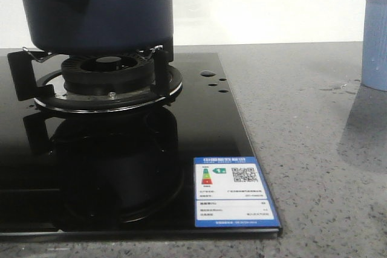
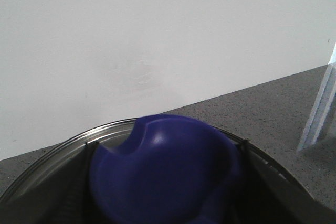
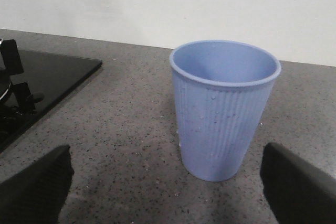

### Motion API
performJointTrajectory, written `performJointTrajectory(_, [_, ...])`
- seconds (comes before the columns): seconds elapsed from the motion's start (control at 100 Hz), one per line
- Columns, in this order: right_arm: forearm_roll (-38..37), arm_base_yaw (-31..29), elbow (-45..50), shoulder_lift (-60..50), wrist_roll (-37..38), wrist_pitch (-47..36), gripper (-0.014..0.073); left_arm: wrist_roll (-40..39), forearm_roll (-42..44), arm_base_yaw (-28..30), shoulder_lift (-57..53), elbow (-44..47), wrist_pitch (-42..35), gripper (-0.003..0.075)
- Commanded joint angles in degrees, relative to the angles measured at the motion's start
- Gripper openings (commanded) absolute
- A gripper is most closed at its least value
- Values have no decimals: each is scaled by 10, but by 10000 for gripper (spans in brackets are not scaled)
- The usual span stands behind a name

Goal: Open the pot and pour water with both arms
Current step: 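Lower the held lid back onto the pot with the left gripper, then open the left gripper off the lid knob and raise it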

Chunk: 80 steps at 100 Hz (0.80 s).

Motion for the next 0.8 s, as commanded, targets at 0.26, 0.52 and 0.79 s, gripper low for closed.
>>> performJointTrajectory(0.26, [14, -4, -13, -3, 1, -25, 659, -3, 3, 3, -19, -21, -45, 535])
performJointTrajectory(0.52, [14, -4, -13, -3, 1, -36, 659, -3, 3, 25, -69, -21, -45, 561])
performJointTrajectory(0.79, [55, -4, -34, -3, 2, -132, 551, 2, 3, 103, -161, -21, -41, 531])
